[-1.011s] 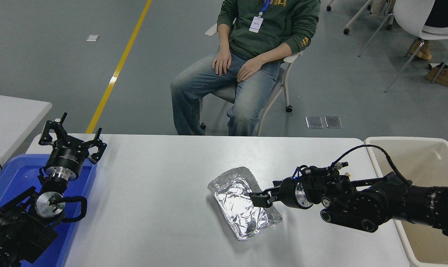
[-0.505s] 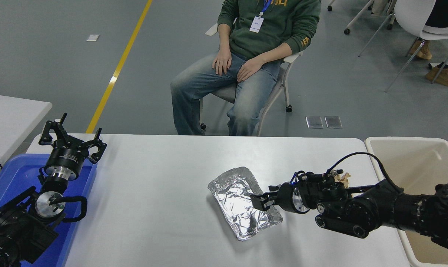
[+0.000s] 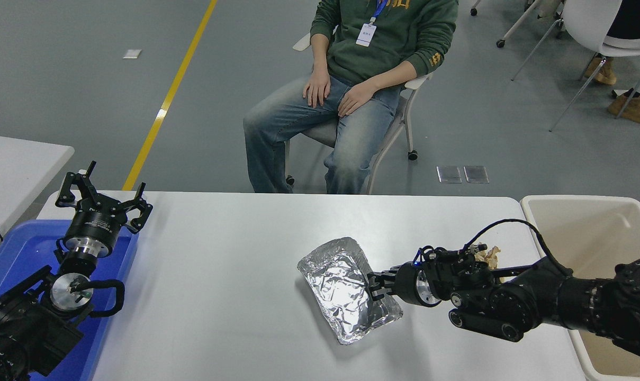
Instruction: Clean the table surface
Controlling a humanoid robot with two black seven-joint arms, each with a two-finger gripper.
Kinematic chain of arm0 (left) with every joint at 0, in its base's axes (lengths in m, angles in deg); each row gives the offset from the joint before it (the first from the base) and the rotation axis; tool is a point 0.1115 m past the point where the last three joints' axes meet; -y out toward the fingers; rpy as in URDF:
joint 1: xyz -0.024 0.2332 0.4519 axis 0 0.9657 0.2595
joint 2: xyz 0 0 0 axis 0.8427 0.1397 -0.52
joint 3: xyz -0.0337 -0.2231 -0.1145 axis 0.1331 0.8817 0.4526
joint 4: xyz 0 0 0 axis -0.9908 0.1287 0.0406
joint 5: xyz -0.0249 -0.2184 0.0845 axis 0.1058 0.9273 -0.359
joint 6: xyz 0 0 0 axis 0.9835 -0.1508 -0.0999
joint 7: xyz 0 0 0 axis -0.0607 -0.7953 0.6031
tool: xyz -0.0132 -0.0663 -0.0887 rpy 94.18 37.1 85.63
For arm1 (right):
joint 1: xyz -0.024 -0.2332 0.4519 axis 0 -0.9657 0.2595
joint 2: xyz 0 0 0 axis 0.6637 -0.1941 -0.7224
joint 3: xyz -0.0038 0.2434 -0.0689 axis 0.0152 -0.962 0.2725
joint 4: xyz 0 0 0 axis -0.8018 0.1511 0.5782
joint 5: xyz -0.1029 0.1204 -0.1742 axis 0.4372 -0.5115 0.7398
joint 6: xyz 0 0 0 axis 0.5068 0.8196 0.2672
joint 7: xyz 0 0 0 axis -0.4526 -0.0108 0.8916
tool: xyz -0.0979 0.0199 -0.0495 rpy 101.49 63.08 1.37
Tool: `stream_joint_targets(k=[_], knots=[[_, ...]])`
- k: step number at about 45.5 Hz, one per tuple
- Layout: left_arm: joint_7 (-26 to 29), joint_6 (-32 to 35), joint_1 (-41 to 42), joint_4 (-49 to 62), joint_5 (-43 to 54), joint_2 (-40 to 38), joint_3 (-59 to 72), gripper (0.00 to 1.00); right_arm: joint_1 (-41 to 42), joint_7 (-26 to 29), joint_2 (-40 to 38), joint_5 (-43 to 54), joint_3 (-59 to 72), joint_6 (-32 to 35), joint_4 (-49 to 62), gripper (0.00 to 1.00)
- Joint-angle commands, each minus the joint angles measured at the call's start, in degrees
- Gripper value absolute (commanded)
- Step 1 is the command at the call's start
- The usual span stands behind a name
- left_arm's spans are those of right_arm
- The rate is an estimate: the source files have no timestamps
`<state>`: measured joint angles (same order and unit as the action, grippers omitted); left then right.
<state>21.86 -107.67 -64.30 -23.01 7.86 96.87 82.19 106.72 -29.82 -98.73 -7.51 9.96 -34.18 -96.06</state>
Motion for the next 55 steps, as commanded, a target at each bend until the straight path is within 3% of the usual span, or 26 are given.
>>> stream_joint_targets(k=[1, 22, 47, 55], knots=[[0.0, 0.0, 0.0, -0.02, 0.09, 0.0, 0.0, 1.0, 0.06, -0.66, -0.22, -0.08, 0.21, -0.09, -0.03, 0.0], [0.0, 0.0, 0.0, -0.02, 0.09, 0.0, 0.0, 1.0, 1.64, -0.57, -2.15, -1.49, -0.32, 0.52, -1.78, 0.0], [0.0, 0.0, 0.0, -0.02, 0.0, 0.0, 0.0, 1.0, 9.28, -0.57, -17.88, -6.15, -1.2, 2.19, -16.72, 0.0], [0.0, 0.0, 0.0, -0.02, 0.0, 0.0, 0.09, 1.0, 13.24, -0.57, -26.75, -6.58, -1.9, 3.07, -24.37, 0.0]])
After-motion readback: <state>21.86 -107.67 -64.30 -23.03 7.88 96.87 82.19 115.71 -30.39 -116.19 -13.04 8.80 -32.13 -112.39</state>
